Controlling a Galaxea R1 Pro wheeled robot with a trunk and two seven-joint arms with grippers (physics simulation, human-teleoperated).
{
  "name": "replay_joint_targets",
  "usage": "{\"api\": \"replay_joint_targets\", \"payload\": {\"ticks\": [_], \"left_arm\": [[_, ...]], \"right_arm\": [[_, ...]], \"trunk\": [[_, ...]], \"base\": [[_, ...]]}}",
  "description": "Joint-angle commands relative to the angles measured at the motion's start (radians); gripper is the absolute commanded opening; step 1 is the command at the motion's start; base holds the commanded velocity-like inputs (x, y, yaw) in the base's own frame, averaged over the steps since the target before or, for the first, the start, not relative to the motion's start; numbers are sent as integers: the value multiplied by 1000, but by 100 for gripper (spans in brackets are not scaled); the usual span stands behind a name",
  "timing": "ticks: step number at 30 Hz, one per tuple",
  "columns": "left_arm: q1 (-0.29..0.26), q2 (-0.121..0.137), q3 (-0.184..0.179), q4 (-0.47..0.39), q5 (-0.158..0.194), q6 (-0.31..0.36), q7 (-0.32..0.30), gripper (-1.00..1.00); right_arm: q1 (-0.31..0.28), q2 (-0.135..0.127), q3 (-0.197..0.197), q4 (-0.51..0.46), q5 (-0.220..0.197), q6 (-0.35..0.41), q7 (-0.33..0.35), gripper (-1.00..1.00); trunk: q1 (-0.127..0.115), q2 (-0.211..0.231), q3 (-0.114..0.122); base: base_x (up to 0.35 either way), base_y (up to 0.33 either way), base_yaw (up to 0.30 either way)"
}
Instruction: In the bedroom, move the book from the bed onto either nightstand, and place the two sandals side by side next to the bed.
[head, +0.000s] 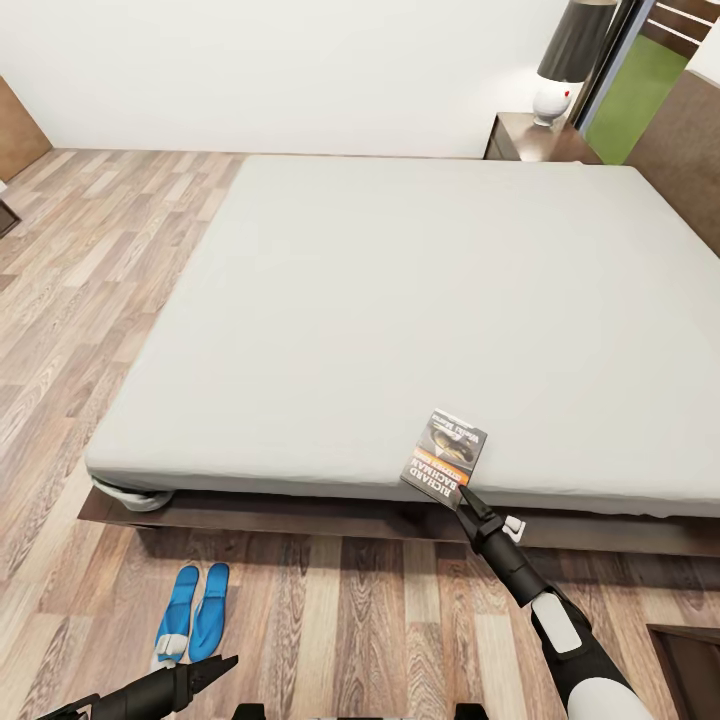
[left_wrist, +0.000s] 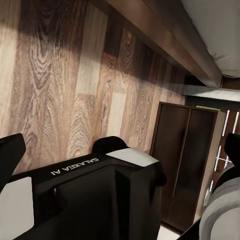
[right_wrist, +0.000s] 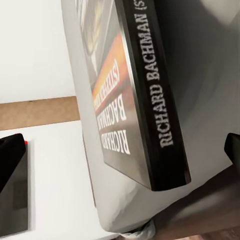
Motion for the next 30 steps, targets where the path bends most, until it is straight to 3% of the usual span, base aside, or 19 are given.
{"api": "replay_joint_targets", "payload": {"ticks": [1, 30], "left_arm": [[0, 0, 8, 0, -10, -3, -2, 100], [0, 0, 8, 0, -10, -3, -2, 100]], "right_arm": [[-1, 1, -5, 0, -1, 9, 2, 100], [-1, 1, -5, 0, -1, 9, 2, 100]], "trunk": [[0, 0, 0], [0, 0, 0]], "base": [[0, 0, 0], [0, 0, 0]]}}
